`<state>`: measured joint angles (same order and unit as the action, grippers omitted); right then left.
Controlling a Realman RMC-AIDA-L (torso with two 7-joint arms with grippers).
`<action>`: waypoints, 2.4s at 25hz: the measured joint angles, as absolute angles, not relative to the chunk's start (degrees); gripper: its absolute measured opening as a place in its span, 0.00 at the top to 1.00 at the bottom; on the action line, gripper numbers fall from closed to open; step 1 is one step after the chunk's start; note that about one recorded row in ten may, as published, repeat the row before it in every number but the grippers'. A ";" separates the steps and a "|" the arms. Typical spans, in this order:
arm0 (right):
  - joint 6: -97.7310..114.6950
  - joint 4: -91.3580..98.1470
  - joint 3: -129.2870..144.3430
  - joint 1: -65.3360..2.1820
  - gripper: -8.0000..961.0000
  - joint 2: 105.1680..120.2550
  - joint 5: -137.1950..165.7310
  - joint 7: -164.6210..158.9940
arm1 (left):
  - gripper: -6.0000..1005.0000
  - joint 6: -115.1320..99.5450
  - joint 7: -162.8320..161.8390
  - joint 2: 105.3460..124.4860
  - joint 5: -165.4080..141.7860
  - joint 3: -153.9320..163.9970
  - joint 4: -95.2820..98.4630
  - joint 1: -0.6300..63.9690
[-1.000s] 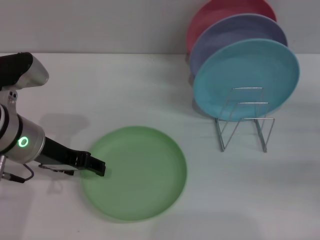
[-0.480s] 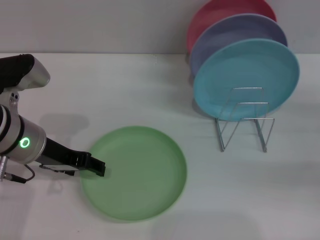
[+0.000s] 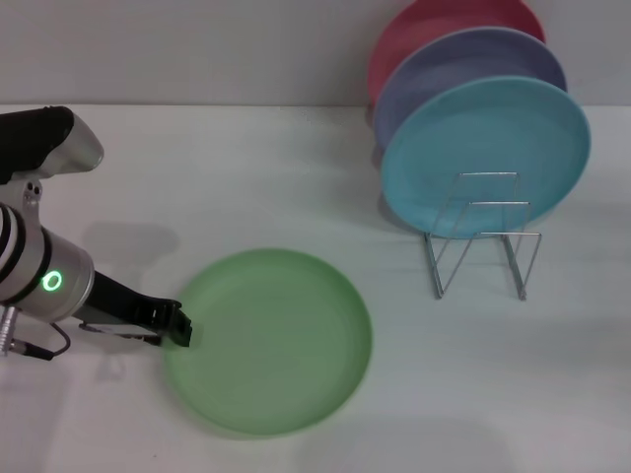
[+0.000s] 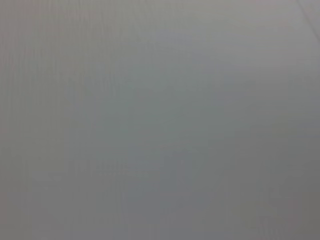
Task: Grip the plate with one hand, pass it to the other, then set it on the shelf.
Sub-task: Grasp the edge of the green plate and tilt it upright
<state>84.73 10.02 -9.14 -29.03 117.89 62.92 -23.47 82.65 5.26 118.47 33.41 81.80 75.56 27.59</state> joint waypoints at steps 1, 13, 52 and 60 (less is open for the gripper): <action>84.73 10.02 -9.14 -29.03 0.28 117.89 62.92 -23.47 | 0.53 82.60 5.26 118.46 33.41 81.82 75.54 27.61; 84.73 10.02 -9.14 -29.37 0.28 117.91 62.94 -23.47 | 0.76 81.84 5.74 118.28 33.39 81.92 73.32 28.59; 84.84 10.02 -9.14 -29.52 0.28 118.11 62.85 -23.99 | 0.97 79.76 8.22 118.37 30.24 84.14 74.27 29.36; 85.34 10.02 -9.14 -29.50 0.28 118.18 62.86 -24.00 | 0.96 75.42 9.01 118.35 31.41 82.97 78.18 27.25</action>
